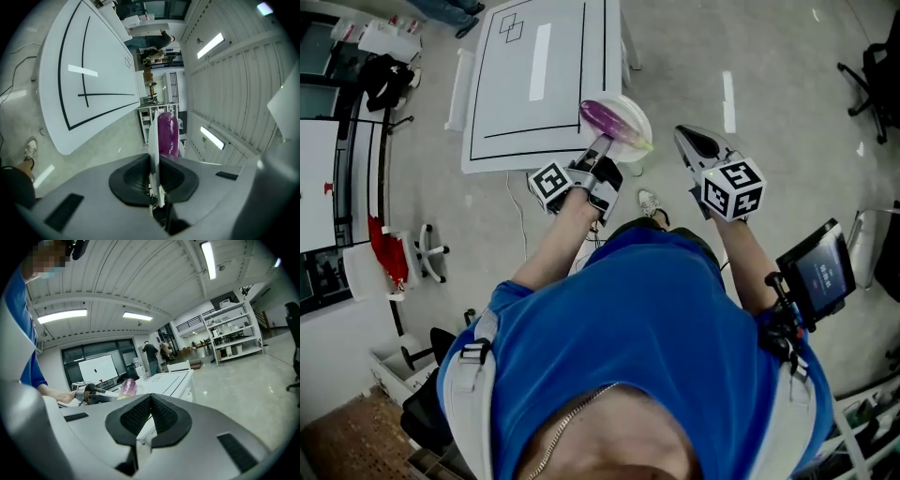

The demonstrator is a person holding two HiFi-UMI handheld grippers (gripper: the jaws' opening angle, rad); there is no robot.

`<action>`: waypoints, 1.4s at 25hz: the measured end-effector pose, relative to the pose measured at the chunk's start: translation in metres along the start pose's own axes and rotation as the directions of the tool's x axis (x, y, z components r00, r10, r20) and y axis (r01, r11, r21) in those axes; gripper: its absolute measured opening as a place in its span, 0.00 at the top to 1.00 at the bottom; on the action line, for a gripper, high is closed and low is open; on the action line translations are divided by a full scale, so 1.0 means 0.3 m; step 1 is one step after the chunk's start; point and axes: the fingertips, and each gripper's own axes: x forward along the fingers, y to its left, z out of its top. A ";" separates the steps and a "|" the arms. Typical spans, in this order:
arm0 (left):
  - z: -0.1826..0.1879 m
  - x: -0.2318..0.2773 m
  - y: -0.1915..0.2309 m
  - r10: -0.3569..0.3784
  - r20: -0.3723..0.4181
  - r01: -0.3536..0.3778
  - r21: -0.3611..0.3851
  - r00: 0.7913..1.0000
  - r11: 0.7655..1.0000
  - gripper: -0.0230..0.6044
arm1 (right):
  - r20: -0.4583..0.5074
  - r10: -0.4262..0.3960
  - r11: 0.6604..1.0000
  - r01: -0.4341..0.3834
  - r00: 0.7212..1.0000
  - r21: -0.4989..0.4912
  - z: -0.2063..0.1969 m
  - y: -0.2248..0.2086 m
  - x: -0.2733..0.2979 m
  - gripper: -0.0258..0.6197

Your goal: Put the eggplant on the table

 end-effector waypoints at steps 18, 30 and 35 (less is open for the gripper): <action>0.372 -0.085 -0.002 0.011 0.246 -0.002 -0.039 0.969 0.999 0.91 | -0.103 0.198 0.975 -0.206 0.975 -0.079 0.164 0.114 0.436 0.96; 0.677 -0.066 0.163 0.059 0.395 -0.031 -0.077 0.917 0.997 0.91 | -0.185 0.331 0.932 -0.351 0.926 -0.092 0.125 0.123 0.852 0.96; 0.670 -0.121 0.169 0.065 0.438 -0.025 -0.096 0.897 0.995 0.91 | -0.211 0.368 0.911 -0.397 0.905 -0.112 0.120 0.184 0.859 0.96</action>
